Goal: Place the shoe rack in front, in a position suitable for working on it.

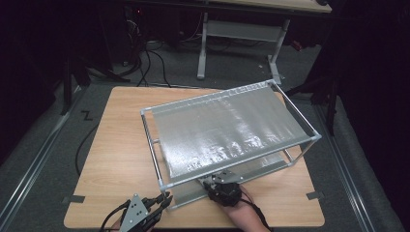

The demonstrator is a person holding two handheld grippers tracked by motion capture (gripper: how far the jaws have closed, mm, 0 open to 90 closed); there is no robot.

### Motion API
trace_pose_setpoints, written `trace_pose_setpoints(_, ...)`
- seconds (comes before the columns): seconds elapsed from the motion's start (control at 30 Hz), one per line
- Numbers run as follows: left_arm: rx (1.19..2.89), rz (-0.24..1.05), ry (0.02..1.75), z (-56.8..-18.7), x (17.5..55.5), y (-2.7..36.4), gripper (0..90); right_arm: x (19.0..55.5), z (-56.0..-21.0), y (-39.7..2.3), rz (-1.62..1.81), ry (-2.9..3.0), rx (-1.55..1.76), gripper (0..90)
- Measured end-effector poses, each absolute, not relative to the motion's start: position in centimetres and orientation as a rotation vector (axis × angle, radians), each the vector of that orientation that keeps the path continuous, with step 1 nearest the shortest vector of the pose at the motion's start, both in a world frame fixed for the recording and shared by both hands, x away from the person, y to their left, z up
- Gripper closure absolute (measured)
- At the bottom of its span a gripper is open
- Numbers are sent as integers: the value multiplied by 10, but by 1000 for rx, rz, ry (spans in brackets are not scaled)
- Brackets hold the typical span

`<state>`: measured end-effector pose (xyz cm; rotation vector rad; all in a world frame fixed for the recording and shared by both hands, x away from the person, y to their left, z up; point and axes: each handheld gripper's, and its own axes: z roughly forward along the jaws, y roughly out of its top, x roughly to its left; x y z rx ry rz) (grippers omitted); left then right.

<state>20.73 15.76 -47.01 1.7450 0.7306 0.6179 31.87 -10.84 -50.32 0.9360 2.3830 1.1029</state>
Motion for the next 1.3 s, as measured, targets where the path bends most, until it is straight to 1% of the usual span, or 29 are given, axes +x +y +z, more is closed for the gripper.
trace_pose_setpoints(0.27, 1742, 618, 737, -470, 207, 157, 803, 303, -504, -70, 1149, 2441, 824, 604)
trace_pose_setpoints(0.5, 1746, 622, 735, -470, 206, 157, 803, 292, -503, -54, 1200, 2503, 777, 652)
trace_pose_setpoints(0.6, 1744, 625, 738, -470, 206, 157, 803, 285, -502, -48, 1238, 2523, 702, 671)
trace_pose_setpoints(0.77, 1743, 627, 740, -470, 206, 156, 803, 274, -500, -44, 1246, 2560, 689, 690)
trace_pose_setpoints(0.97, 1743, 627, 740, -470, 206, 156, 803, 275, -502, -44, 1240, 2545, 697, 691)
trace_pose_setpoints(1.3, 1742, 625, 742, -470, 206, 156, 803, 293, -504, -62, 1173, 2466, 735, 689)
